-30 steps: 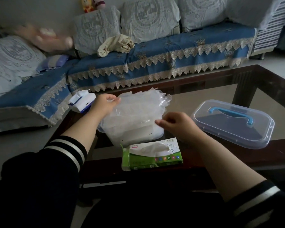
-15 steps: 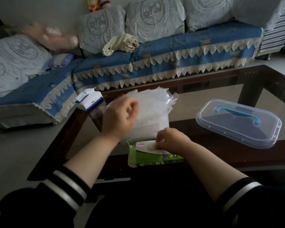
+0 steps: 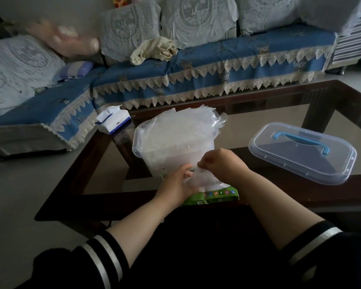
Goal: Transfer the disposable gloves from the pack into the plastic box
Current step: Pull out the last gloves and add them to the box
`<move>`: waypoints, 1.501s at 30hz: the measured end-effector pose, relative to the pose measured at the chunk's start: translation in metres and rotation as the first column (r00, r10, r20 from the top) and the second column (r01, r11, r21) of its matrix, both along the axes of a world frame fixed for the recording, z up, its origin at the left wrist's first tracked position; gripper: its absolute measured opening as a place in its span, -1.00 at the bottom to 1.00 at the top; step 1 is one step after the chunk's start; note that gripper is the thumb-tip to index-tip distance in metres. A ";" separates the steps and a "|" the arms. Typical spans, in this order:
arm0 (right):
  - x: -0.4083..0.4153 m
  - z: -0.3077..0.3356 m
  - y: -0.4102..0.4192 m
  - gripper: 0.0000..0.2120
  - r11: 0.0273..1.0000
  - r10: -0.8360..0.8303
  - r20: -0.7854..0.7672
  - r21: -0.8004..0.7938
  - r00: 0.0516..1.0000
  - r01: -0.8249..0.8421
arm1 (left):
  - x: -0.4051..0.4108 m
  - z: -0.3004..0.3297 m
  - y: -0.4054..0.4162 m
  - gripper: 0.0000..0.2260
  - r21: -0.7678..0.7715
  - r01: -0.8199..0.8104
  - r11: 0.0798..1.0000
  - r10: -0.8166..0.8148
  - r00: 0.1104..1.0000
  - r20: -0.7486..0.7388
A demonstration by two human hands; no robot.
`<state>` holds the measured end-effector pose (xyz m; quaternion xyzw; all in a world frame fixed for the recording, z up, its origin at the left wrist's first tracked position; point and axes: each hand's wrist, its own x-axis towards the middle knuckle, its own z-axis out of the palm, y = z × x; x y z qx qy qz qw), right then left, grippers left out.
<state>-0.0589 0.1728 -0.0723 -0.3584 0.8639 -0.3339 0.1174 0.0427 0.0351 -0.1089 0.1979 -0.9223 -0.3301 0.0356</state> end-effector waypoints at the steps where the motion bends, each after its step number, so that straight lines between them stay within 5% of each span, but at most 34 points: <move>1: 0.000 0.003 0.001 -0.82 0.998 -0.023 -0.025 -0.051 0.999 0.022 | -0.001 0.000 0.000 -0.43 0.000 -0.003 1.000 0.003 1.000 -0.003; 4: 0.004 0.018 0.005 -0.83 0.920 -0.047 0.090 -0.384 0.995 0.078 | -0.001 -0.001 0.003 -0.42 -0.030 -0.008 1.000 0.009 1.000 0.018; 6: 0.007 0.030 0.011 -0.84 0.752 0.031 0.299 -0.636 0.954 0.175 | 0.001 0.001 0.002 -0.46 -0.069 0.007 0.998 -0.004 0.999 0.040; 9: 0.005 0.036 0.021 -0.86 0.624 0.094 0.467 -0.716 0.879 0.314 | 0.007 0.003 -0.002 -0.61 -0.043 0.019 0.999 -0.018 1.000 0.011; 11: 0.002 0.035 0.026 -0.87 0.600 0.129 0.504 -0.725 0.854 0.337 | 0.010 0.008 -0.006 -0.73 0.111 0.005 0.994 0.010 0.990 -0.138; 14: 0.002 0.037 0.029 -0.84 0.610 0.151 0.497 -0.727 0.855 0.315 | 0.017 0.040 0.009 -0.76 0.638 0.103 0.763 0.135 0.940 -0.313; 16: 0.004 0.040 0.029 -0.82 0.610 0.152 0.491 -0.729 0.858 0.310 | 0.018 0.069 0.021 -0.58 0.806 0.198 0.558 0.112 0.944 -0.310; 17: 0.006 0.041 0.028 -0.82 0.607 0.154 0.492 -0.731 0.857 0.310 | 0.016 0.082 0.025 -0.42 0.810 0.204 0.550 0.089 0.950 -0.300; 20: 0.005 0.043 0.026 -0.79 0.598 0.102 0.478 -0.730 0.873 0.330 | 0.002 0.108 0.035 -0.22 0.589 0.137 0.797 0.054 0.954 -0.296; 23: 0.004 0.043 0.027 -0.77 0.568 0.052 0.487 -0.733 0.872 0.375 | -0.016 0.118 0.041 -0.42 0.209 0.017 0.978 0.053 0.944 -0.326; 30: -0.005 0.043 0.038 -0.68 0.571 -0.003 0.493 -0.713 0.870 0.406 | -0.050 0.137 0.033 -0.83 0.055 0.049 0.997 -0.021 0.902 -0.431; 34: -0.018 0.036 0.045 -0.63 0.588 -0.093 0.548 -0.643 0.831 0.490 | -0.069 0.154 0.014 -0.74 0.029 0.129 0.991 -0.108 0.919 -0.379; 39: -0.030 0.022 0.049 -0.57 0.517 -0.117 0.687 -0.575 0.718 0.634 | -0.088 0.166 -0.010 -0.69 0.124 0.043 0.991 0.009 0.921 -0.389; 45: -0.023 0.021 0.039 -0.75 0.744 -0.101 0.563 -0.505 0.821 0.438 | -0.092 0.141 -0.049 -0.73 0.068 -0.147 0.987 0.161 0.932 -0.325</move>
